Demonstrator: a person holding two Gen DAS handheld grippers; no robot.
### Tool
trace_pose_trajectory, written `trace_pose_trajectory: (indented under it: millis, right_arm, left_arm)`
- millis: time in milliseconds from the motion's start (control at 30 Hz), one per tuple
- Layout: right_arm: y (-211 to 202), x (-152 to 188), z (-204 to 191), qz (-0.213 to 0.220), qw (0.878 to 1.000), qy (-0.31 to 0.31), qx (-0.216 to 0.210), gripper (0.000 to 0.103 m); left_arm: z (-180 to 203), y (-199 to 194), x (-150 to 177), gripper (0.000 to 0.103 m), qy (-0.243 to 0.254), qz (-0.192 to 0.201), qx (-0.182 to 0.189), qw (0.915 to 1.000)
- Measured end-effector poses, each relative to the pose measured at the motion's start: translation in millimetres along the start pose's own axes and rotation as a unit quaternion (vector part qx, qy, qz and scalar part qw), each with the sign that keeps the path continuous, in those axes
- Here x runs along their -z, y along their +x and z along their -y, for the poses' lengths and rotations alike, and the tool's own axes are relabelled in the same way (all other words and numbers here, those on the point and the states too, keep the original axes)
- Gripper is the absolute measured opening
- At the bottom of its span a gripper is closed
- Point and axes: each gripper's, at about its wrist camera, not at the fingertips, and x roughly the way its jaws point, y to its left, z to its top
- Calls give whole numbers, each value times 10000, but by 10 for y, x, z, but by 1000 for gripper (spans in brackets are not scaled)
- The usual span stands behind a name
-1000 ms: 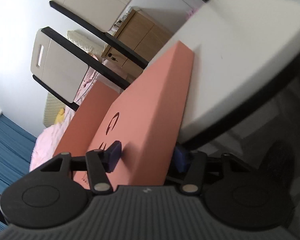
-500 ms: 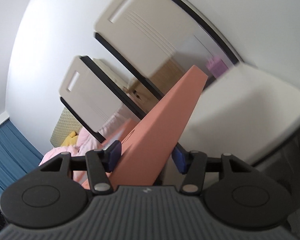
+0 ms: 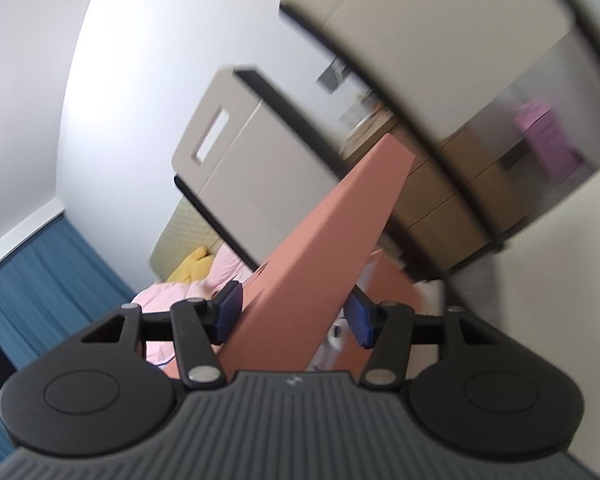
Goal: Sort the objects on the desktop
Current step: 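Flip the pink lid over the open box with both tools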
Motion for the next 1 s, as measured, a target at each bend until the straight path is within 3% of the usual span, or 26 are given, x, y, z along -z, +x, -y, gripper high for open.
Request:
trace_pose_trajectory:
  millis: [167,333,500,700,833,1000]
  right_arm:
    - [942,15,73,-430,9988,139,-212,56]
    - [1495,81,176,-613,9976,87,-310,56]
    - [1698,249,456,-494,9973,218,-497,56]
    - [1802,303,671,-449,9964,562,-444,56]
    - [1740,387,699,-212,9965,677,-449,57]
    - [1673,488,662,-39,9961,745,-466,57]
  left_arm:
    - [-192,-4,-352,58,-31,451,-441,9980]
    - [-395,83,-493,59,-113,556,-815,9951]
    - [-490,156,-498,59,-20,524,-1073,9928]
    - [-509,140,-425,61,32,455,-1129,9926]
    - [-445,63,-266,66,168,572,-1240,9905]
    - [-370,-97,-150,70,178,1035,-1242,9867]
